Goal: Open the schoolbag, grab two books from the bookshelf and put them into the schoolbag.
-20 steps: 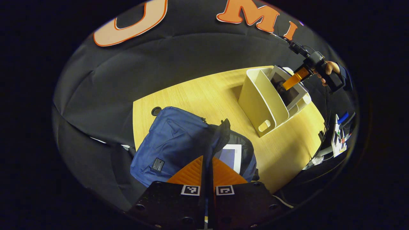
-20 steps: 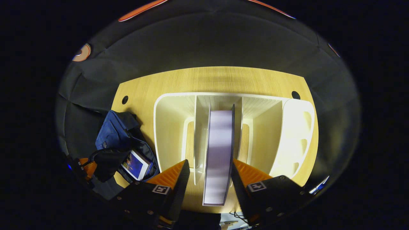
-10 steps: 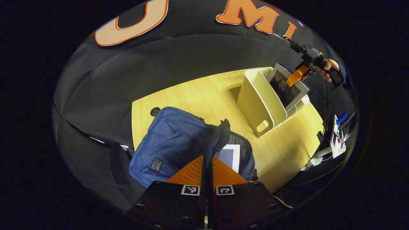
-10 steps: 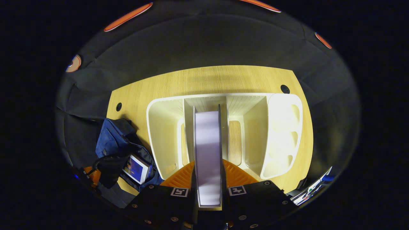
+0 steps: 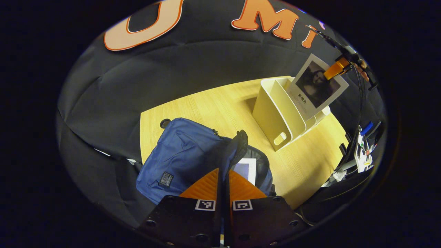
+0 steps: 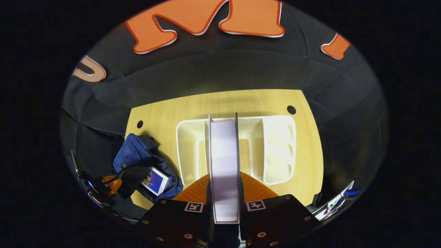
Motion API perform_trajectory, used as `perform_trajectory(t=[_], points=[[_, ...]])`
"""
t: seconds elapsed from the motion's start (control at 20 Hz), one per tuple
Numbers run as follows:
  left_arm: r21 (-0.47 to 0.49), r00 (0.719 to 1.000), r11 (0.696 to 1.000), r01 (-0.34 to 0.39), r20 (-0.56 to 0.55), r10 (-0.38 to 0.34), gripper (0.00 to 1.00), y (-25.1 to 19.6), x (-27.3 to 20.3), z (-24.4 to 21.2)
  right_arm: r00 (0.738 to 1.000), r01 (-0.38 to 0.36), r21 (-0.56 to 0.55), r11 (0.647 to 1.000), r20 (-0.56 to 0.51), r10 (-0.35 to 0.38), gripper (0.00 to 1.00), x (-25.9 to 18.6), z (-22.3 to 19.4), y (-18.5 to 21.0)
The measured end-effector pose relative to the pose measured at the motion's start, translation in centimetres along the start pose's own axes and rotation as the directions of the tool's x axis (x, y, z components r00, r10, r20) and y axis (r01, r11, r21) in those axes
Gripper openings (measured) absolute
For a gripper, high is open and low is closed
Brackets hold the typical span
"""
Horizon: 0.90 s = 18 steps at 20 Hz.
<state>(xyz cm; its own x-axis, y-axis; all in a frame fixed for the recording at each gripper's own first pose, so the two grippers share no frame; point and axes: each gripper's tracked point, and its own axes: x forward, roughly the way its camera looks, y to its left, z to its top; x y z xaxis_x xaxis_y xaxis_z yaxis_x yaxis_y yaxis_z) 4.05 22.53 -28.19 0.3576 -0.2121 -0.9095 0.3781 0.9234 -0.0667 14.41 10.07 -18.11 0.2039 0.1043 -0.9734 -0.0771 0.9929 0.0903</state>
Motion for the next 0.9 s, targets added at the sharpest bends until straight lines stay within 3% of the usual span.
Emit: perform_trajectory(t=[0.35,0.65,0.9], points=[[0.02,1.0,1.0,-0.013,-0.001,0.013,0.04,-0.2,-0.2,-0.1,0.994,-0.066,0.016,0.998,0.088,0.065,0.3,-4.6,-1.3,0.3],[0.023,1.0,0.999,-0.021,-0.014,0.022,0.04,-0.5,-0.4,-0.2,0.971,-0.216,0.088,0.972,0.12,0.205,0.3,-5.5,-4.1,1.2],[0.032,0.999,0.999,-0.039,-0.02,0.04,0.04,-0.8,-0.6,-0.1,0.934,-0.352,0.167,0.921,0.129,0.333,0.3,-4.2,-6.6,2.8]])
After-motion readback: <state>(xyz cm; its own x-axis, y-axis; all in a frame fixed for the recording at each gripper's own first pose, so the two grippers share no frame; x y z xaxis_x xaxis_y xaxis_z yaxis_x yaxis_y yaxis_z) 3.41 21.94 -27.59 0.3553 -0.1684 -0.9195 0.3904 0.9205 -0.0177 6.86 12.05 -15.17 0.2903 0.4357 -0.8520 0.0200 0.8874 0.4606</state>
